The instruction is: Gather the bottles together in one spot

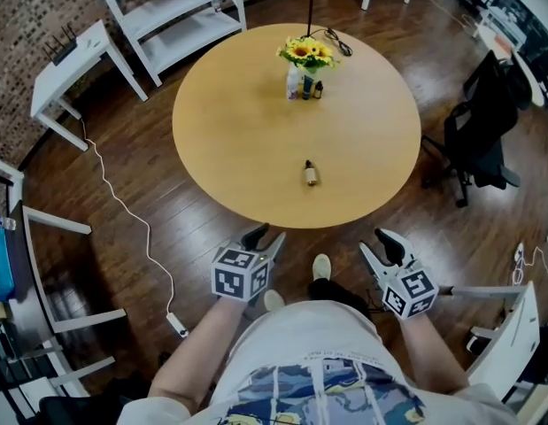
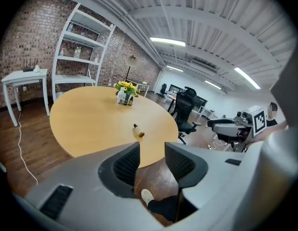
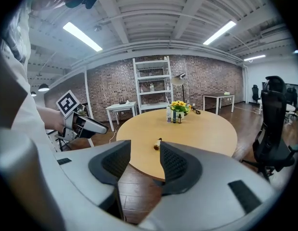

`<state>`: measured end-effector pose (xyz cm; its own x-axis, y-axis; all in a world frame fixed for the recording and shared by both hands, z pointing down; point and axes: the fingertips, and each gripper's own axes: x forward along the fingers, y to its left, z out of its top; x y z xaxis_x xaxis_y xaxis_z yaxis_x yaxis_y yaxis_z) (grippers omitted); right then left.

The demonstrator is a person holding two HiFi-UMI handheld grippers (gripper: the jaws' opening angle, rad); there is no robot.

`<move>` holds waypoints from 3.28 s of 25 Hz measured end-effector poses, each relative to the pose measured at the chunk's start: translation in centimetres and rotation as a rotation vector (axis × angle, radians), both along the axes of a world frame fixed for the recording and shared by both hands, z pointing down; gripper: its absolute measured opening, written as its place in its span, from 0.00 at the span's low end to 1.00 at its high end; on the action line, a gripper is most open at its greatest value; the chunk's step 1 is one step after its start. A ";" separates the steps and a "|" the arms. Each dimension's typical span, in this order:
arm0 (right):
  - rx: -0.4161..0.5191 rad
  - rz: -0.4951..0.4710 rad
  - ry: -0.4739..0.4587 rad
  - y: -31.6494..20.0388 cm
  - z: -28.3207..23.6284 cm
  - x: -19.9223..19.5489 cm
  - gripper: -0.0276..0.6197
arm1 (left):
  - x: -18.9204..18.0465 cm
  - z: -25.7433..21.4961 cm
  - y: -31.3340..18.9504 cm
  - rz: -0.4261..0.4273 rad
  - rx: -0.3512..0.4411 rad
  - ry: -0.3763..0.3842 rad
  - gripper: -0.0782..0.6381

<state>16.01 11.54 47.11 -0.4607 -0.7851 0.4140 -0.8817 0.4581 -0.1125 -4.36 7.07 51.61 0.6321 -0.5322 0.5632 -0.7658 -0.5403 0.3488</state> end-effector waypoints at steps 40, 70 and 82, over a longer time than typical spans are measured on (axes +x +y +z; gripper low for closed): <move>-0.104 -0.394 -0.474 -14.4 -7.0 1.9 0.29 | 19.5 -7.3 -7.3 0.345 0.241 0.252 0.32; -0.001 -0.070 -0.039 -24.1 -1.9 1.7 0.15 | 2.4 -1.7 -8.7 0.100 0.039 0.047 0.34; 0.031 -0.069 0.012 -45.5 5.2 6.7 0.15 | 5.9 -0.4 -18.5 -0.030 -0.070 0.017 0.34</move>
<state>22.68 -33.96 52.26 -0.5092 -0.7640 0.3963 -0.8492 0.5209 -0.0869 1.51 -11.47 51.17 0.6265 -0.5102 0.5892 -0.7747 -0.4913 0.3982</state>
